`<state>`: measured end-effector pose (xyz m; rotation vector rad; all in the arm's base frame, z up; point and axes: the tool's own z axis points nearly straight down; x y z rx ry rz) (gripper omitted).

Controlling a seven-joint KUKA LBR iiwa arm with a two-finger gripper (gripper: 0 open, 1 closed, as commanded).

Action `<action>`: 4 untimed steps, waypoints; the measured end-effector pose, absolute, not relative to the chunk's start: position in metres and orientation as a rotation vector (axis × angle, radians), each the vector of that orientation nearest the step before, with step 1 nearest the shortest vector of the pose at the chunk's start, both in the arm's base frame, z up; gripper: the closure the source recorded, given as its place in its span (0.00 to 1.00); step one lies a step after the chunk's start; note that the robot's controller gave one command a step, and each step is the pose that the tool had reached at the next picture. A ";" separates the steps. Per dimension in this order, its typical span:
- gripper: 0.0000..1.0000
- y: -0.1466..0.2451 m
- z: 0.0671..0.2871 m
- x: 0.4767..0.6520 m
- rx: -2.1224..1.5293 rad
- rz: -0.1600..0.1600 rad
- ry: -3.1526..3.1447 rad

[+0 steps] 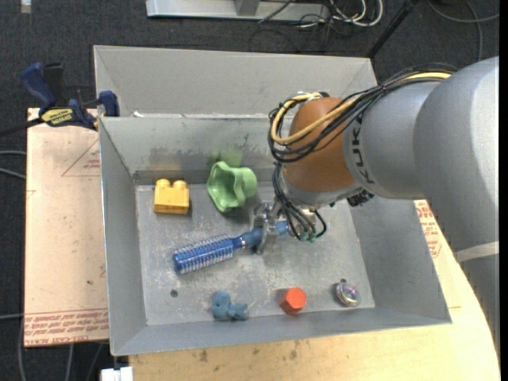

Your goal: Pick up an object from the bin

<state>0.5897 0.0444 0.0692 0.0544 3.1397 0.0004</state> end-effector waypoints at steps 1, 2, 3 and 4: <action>1.00 0.045 0.078 0.590 0.054 0.000 3.140; 1.00 0.045 0.145 0.592 0.052 0.003 3.133; 1.00 0.045 0.146 0.592 0.050 0.001 3.139; 1.00 0.046 0.192 0.593 0.048 0.003 3.135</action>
Offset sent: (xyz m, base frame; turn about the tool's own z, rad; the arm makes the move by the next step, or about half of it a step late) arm 0.0000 0.0000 0.0089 0.0000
